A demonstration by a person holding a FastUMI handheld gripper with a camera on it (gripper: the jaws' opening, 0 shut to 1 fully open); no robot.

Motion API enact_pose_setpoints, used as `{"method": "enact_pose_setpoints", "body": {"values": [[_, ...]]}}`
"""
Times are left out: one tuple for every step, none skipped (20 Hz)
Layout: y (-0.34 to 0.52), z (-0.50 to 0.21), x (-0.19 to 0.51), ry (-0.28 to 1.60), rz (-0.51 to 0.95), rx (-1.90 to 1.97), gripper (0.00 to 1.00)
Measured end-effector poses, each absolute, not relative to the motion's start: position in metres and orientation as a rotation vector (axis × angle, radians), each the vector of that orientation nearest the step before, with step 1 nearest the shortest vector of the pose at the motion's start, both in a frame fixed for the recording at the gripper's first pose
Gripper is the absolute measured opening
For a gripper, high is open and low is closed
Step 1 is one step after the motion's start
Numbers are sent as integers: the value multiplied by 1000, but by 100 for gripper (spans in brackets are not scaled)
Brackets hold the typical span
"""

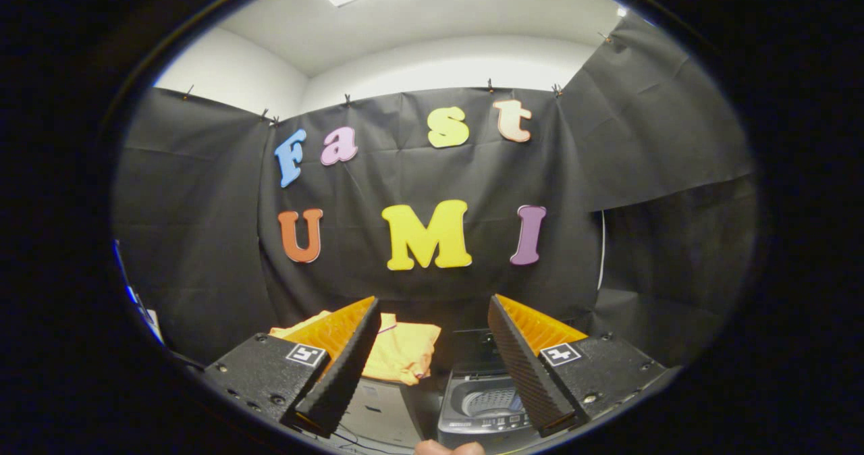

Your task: Put the clothes into the washing machine and then close the washing machine lid.

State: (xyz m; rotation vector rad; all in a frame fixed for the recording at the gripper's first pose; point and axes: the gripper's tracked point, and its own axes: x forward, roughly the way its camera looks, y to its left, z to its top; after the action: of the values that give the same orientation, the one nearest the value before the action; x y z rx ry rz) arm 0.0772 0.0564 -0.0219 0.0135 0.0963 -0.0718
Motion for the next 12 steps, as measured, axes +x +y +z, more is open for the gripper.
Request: {"method": "enact_pose_setpoints", "body": {"values": [[63, -27, 77, 115, -61, 18, 100], [71, -30, 79, 130, -49, 23, 100], [79, -33, 80, 142, -38, 28, 100], [85, -35, 83, 150, -28, 33, 100], [91, -37, 86, 158, -16, 41, 100], [97, -42, 89, 177, -7, 50, 100], [103, -49, 90, 200, 1, 60, 100], [107, -54, 92, 223, 4, 67, 100], [112, -57, 94, 235, 8, 72, 100], [118, -56, 98, 240, 13, 75, 100], [124, -55, 102, 239, 18, 75, 100], [130, -52, 107, 235, 25, 69, 100]]}}
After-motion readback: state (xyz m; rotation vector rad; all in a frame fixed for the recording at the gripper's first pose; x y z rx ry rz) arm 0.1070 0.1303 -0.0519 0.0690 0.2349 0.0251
